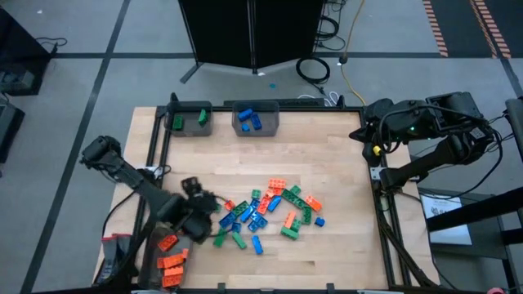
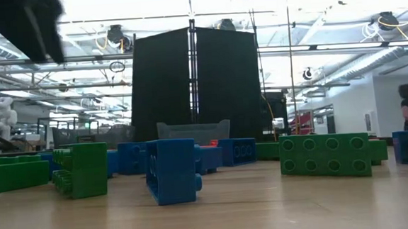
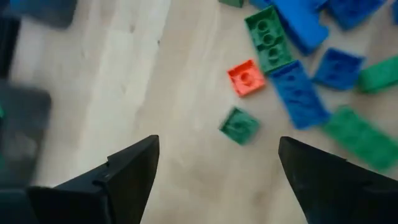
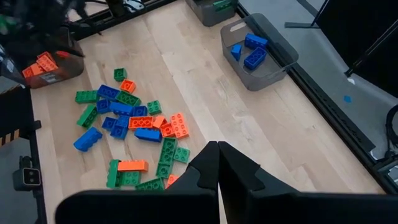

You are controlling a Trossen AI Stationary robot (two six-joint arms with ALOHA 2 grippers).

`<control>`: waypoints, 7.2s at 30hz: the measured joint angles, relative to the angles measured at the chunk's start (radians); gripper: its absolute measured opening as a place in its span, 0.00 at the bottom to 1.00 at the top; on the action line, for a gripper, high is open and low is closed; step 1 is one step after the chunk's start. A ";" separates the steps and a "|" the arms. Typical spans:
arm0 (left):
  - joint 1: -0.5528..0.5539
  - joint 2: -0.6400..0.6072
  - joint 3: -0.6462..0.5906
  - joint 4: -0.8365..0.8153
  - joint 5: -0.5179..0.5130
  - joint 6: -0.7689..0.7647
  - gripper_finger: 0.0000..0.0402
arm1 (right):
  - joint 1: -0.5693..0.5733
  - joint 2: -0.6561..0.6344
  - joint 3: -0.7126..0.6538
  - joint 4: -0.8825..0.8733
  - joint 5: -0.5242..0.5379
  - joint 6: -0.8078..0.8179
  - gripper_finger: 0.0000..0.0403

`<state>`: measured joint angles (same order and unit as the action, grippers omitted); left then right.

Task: Sort blocks
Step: Put the green gamepiece into the top left black bin, then put the orange gamepiece into the bottom black bin

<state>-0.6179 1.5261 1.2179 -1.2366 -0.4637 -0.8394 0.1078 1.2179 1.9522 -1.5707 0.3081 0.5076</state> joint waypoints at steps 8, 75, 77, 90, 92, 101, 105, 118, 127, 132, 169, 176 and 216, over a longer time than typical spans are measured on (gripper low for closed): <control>0.180 0.047 -0.024 0.156 0.133 0.480 0.82 | 0.000 0.000 0.000 0.000 -0.006 -0.045 0.00; 0.640 -0.186 -0.259 0.463 -0.052 0.418 0.30 | -0.001 -0.001 0.000 0.000 0.061 -0.088 0.00; 0.721 -0.250 -0.258 0.453 -0.115 0.383 0.30 | -0.002 -0.001 0.000 0.000 0.061 -0.097 0.00; 1.225 -0.376 -0.271 0.437 -0.273 0.139 0.30 | -0.002 -0.001 0.000 0.000 0.061 -0.101 0.00; 1.268 -0.346 -0.279 0.438 -0.254 0.138 0.30 | -0.002 -0.001 0.000 0.000 0.059 -0.101 0.00; 1.391 -0.162 -0.284 0.451 -0.152 0.140 0.30 | -0.002 -0.001 0.000 0.000 0.056 -0.089 0.00; 1.424 -0.102 -0.284 0.453 -0.116 0.140 0.30 | -0.002 -0.001 0.000 0.000 0.055 -0.077 0.00; 1.437 -0.060 -0.284 0.528 -0.006 0.272 0.63 | -0.001 -0.001 0.000 0.000 0.052 -0.076 0.00; 1.392 -0.139 -0.274 0.566 0.187 0.368 0.71 | -0.001 -0.001 0.000 0.000 0.049 -0.078 0.00; 1.286 -0.266 -0.245 0.633 0.294 0.426 0.71 | -0.001 -0.001 0.000 0.000 0.049 -0.078 0.00; 0.656 0.242 -0.245 1.314 0.350 0.932 0.71 | -0.001 0.000 0.000 0.000 0.025 -0.044 0.00; 0.685 0.291 -0.244 1.374 0.417 0.956 0.71 | -0.001 0.000 0.000 0.000 0.025 -0.034 0.00; 0.698 0.482 -0.023 1.113 0.540 1.058 0.35 | -0.001 0.000 0.000 0.000 -0.027 -0.029 0.00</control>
<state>0.0801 2.0079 1.1950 -0.1241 0.0764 0.2187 0.1066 1.2175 1.9522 -1.5711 0.2813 0.4785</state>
